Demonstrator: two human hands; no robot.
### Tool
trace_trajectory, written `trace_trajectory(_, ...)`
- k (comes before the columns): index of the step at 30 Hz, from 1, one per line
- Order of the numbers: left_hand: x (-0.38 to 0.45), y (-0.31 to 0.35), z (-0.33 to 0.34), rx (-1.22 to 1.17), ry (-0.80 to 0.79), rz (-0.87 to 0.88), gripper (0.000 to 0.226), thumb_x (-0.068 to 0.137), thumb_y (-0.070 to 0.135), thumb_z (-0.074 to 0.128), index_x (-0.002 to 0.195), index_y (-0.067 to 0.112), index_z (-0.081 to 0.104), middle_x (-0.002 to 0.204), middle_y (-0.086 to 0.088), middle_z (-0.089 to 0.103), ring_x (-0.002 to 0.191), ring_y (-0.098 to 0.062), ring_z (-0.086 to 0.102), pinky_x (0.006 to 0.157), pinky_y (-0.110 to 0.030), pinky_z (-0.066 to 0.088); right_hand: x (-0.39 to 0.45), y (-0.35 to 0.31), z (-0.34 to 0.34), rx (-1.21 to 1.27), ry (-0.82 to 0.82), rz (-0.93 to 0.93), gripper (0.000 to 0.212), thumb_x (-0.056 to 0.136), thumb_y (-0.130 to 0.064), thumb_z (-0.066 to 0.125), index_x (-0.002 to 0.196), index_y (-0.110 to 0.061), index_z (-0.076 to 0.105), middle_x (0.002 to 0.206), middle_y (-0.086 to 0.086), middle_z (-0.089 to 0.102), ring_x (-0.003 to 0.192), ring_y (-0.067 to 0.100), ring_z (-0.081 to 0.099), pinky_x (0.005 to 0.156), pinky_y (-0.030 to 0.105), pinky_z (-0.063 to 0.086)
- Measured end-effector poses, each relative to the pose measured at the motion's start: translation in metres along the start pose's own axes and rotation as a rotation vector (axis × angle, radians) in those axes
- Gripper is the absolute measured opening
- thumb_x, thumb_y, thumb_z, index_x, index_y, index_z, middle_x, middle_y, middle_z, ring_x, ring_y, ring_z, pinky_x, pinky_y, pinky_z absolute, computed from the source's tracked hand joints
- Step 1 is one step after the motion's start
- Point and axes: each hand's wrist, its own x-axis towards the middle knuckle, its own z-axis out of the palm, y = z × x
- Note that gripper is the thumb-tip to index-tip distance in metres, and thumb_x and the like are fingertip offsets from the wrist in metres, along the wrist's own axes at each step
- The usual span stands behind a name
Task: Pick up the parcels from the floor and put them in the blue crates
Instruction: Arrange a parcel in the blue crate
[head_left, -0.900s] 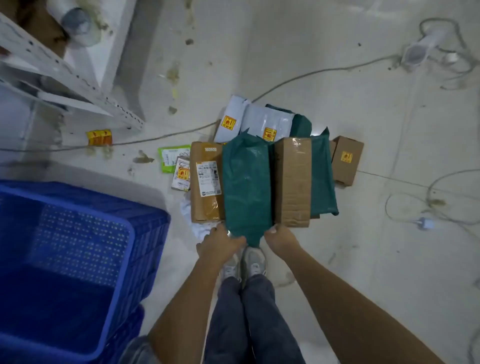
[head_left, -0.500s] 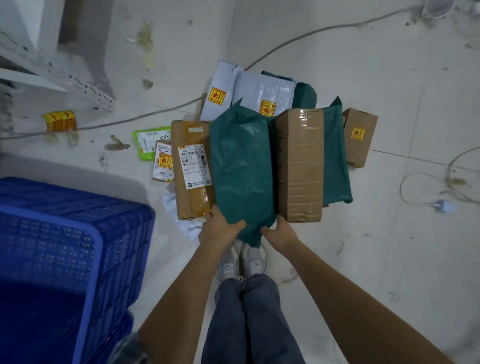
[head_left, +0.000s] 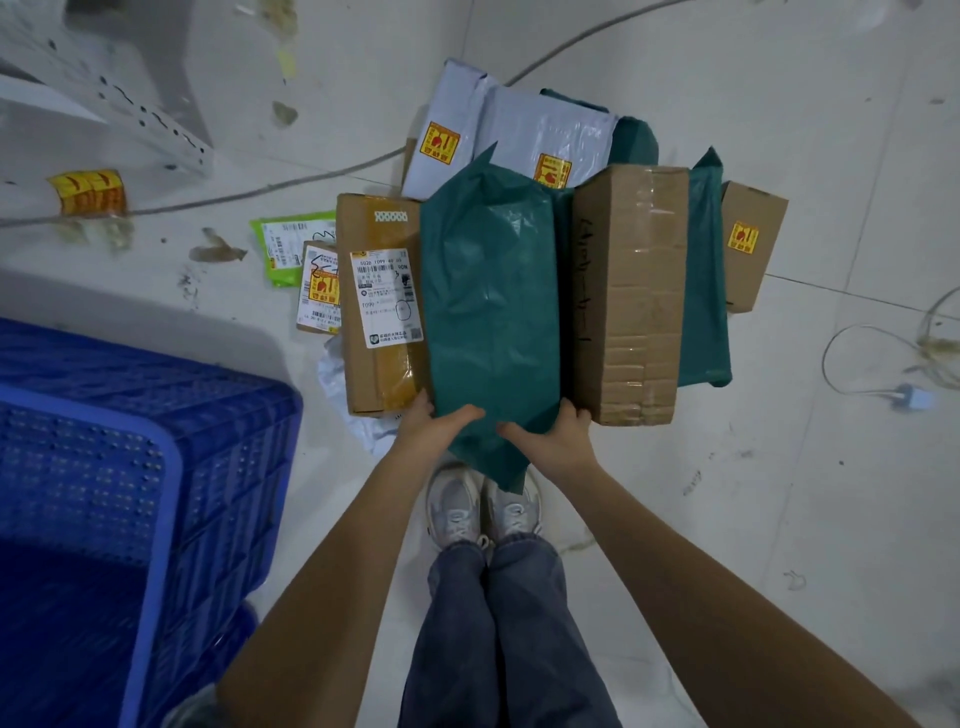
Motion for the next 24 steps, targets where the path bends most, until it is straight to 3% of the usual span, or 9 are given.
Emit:
trace_trajectory(5,-0.006,0.002,-0.014,0.078,-0.047,0.017,0.057,0.076,0.03,0.075,0.126,0.014,0.054,0.12,0.002,0.063,0.105,-0.018,0.061,0.086,-0.028,0.049,-0.007,-0.011,0.003,0.104,0.111,-0.042,0.082,0.063,-0.043,0.082,0.117,-0.004,0.034,0.121,0.007,0.034,0.108,0.018,0.041,0.092,0.031,0.044)
trace_trajectory(8,-0.018,0.007,-0.021,0.004,0.031,0.08,0.054,0.079,0.029,0.073,0.121,0.012,0.045,0.114,0.002,0.057,0.098,-0.015,0.058,0.072,-0.022,0.048,-0.013,-0.015,0.007,0.29,0.155,-0.081,0.085,0.047,-0.049,0.085,0.104,-0.011,0.035,0.113,0.007,0.049,0.105,0.02,0.057,0.088,0.038,0.054)
trace_trajectory(10,-0.031,0.012,-0.024,-0.104,0.056,0.119,0.04,0.084,0.025,0.068,0.113,0.012,0.045,0.111,-0.001,0.057,0.09,-0.01,0.058,0.068,-0.021,0.048,-0.024,-0.017,0.006,0.349,0.133,-0.116,0.078,0.057,-0.035,0.087,0.108,-0.013,0.032,0.112,0.005,0.053,0.102,0.019,0.06,0.088,0.039,0.054)
trace_trajectory(12,-0.039,0.011,-0.027,-0.166,0.046,0.156,0.03,0.087,0.021,0.065,0.11,0.013,0.047,0.107,0.0,0.058,0.086,-0.004,0.058,0.067,-0.02,0.05,-0.032,-0.013,0.005,0.435,0.118,-0.148,0.083,0.065,-0.027,0.085,0.125,-0.015,0.029,0.12,0.004,0.052,0.106,0.018,0.059,0.093,0.038,0.052)
trace_trajectory(15,-0.055,0.007,-0.03,-0.222,0.045,0.202,0.036,0.09,0.017,0.06,0.123,0.02,0.046,0.106,0.008,0.057,0.087,0.001,0.056,0.064,-0.012,0.048,-0.048,-0.008,0.006,0.48,0.125,-0.214,0.084,0.067,-0.028,0.083,0.134,-0.022,0.033,0.124,-0.003,0.054,0.11,0.013,0.058,0.094,0.034,0.051)
trace_trajectory(18,-0.069,0.006,-0.03,-0.287,0.047,0.245,0.043,0.09,0.017,0.06,0.131,0.022,0.048,0.122,0.002,0.059,0.1,-0.008,0.06,0.076,-0.017,0.052,-0.063,-0.007,0.007,0.474,0.144,-0.224,0.069,0.066,-0.032,0.083,0.121,-0.028,0.041,0.117,-0.004,0.059,0.106,0.01,0.061,0.09,0.032,0.053)
trace_trajectory(20,-0.077,0.005,-0.029,-0.257,0.057,0.302,0.05,0.082,0.027,0.069,0.129,0.021,0.054,0.13,-0.004,0.056,0.114,-0.017,0.058,0.091,-0.027,0.053,-0.074,-0.007,0.002,0.521,0.147,-0.227,0.057,0.071,-0.028,0.08,0.114,-0.027,0.044,0.108,-0.008,0.06,0.098,0.003,0.061,0.081,0.023,0.054)
trace_trajectory(22,-0.083,0.007,-0.029,-0.161,0.094,0.357,0.063,0.072,0.041,0.073,0.13,0.03,0.054,0.134,-0.004,0.048,0.124,-0.018,0.049,0.105,-0.037,0.044,-0.081,-0.006,-0.004,0.584,0.117,-0.224,0.042,0.08,-0.023,0.073,0.113,-0.021,0.046,0.102,-0.013,0.059,0.09,-0.003,0.059,0.07,0.013,0.053)
trace_trajectory(24,-0.09,0.011,-0.029,-0.056,0.149,0.416,0.058,0.076,0.037,0.073,0.128,0.039,0.048,0.137,-0.004,0.039,0.127,-0.013,0.039,0.109,-0.033,0.035,-0.087,-0.004,-0.008,0.614,0.076,-0.221,0.03,0.087,-0.017,0.064,0.112,-0.017,0.047,0.1,-0.014,0.058,0.089,-0.002,0.059,0.064,0.009,0.052)
